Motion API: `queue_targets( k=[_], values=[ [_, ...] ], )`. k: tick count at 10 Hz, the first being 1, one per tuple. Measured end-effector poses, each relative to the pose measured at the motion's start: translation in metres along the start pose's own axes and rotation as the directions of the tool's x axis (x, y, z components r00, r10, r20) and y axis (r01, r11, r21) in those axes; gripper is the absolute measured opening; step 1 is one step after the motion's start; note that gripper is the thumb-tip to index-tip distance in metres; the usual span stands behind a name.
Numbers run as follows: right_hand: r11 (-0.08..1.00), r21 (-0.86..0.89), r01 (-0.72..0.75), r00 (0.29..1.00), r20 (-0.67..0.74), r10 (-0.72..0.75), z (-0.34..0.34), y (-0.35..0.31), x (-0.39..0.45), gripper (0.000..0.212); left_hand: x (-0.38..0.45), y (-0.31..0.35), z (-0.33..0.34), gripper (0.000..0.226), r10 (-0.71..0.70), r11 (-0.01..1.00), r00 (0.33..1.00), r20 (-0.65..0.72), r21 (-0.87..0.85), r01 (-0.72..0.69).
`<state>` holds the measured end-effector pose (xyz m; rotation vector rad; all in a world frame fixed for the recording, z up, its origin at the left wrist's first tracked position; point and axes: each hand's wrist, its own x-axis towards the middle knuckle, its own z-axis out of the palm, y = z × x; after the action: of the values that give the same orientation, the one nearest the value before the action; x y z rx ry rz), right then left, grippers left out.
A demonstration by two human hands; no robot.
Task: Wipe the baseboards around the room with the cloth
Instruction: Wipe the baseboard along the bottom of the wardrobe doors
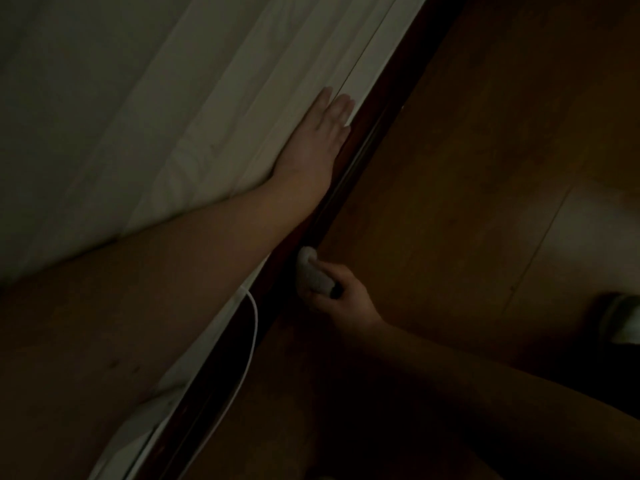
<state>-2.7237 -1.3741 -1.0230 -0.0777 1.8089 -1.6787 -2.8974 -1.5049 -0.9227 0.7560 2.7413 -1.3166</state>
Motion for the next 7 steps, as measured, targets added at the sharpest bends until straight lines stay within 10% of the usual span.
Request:
queue_targets(
  k=[1,5,7],
  values=[
    [0.988,-0.149,0.051,0.979,0.205,-0.02,-0.009,0.001,-0.006,0.055,-0.007,-0.003,-0.026,0.067,-0.012,0.996,0.99,0.138,0.092,-0.001],
    [0.94,-0.342,-0.005,0.879,-0.449,-0.159,-0.193,-0.082,0.113,0.056,-0.01,-0.031,-0.06,0.076,-0.133,0.991,0.991,0.017,0.033,0.132],
    [0.957,-0.286,0.044,0.84,-0.507,-0.19,-0.196,-0.118,0.162,0.058,-0.011,-0.031,-0.058,0.075,-0.118,0.988,0.993,0.017,0.105,0.116]
  ],
)
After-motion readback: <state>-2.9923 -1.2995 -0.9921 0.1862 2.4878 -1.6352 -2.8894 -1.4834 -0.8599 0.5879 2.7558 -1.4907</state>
